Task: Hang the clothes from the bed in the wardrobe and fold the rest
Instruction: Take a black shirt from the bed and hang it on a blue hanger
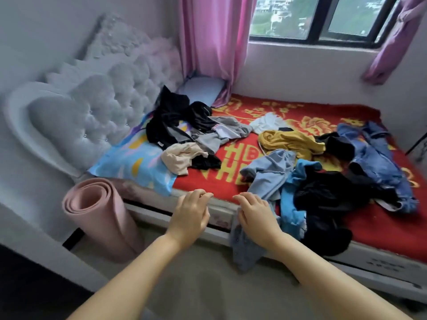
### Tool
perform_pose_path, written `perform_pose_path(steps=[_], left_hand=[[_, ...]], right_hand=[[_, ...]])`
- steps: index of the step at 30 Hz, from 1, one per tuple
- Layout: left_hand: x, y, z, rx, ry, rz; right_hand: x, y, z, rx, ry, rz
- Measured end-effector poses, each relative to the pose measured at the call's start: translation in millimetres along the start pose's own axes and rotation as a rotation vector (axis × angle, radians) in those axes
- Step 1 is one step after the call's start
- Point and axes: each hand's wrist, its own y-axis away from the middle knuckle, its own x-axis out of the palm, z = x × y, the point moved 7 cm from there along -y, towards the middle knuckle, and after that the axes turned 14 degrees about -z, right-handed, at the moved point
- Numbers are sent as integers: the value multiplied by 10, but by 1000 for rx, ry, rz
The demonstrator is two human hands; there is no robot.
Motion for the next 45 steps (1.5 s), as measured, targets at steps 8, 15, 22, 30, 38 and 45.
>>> perform_pose_path(steps=[8,15,22,30,38,45], left_hand=[[1347,-757,-1027,65,138,189],[2270,-1205,-1319,94,208,295],[3256,-1815,-1169,70,231,433],[4372,-1944,-1387,-11,248,653],[5724,-2033,-1703,-261,215,820],[7051,-2049,-1657,-633,274,747]], right_hand=[[-358,389,-1837,292,130,47],[-115,299,-2798,481,165,154],[180,-122,-3684,618,225,226],[486,-173,-4678,803,206,370],[1277,-591,-5745,847,5,526],[2177,-954,-6564,829,-71,535]])
